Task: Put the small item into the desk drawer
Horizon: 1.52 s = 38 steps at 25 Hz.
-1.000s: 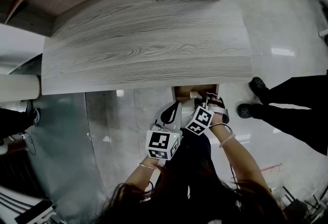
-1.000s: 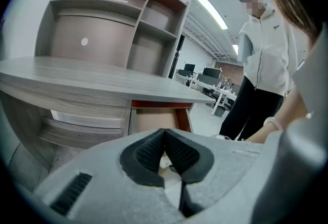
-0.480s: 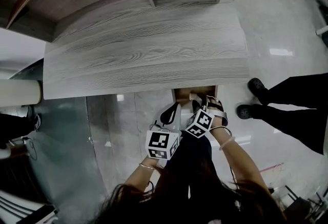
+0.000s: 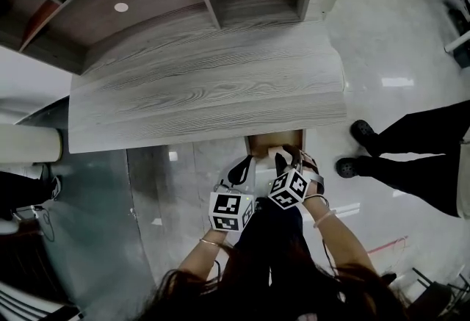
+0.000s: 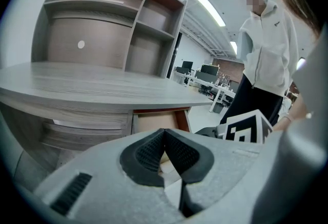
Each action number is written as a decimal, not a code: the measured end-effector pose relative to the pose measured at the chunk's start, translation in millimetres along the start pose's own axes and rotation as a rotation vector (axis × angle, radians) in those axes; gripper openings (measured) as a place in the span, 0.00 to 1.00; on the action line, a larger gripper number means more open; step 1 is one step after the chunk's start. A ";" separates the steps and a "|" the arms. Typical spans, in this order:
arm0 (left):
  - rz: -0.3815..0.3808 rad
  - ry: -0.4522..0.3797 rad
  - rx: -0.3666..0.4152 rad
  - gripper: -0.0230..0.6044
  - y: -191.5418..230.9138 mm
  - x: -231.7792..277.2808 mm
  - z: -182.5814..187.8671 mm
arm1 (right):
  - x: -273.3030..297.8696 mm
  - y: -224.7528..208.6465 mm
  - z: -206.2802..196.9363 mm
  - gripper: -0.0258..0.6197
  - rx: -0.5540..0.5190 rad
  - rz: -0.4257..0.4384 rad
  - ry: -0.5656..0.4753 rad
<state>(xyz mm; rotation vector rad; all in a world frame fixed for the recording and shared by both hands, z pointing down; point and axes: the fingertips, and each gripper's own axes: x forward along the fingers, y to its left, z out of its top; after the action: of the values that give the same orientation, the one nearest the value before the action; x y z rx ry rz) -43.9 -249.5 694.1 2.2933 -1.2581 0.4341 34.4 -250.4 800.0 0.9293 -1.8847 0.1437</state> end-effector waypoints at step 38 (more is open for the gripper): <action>-0.059 -0.129 0.138 0.06 -36.9 -70.7 118.3 | -164.1 -54.2 102.6 0.07 0.301 -0.238 -0.228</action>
<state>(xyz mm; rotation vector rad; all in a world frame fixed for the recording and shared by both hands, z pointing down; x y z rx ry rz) -44.6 -248.9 551.5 2.5032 -1.2524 0.3674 31.1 -248.5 599.1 1.4182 -1.9744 0.1874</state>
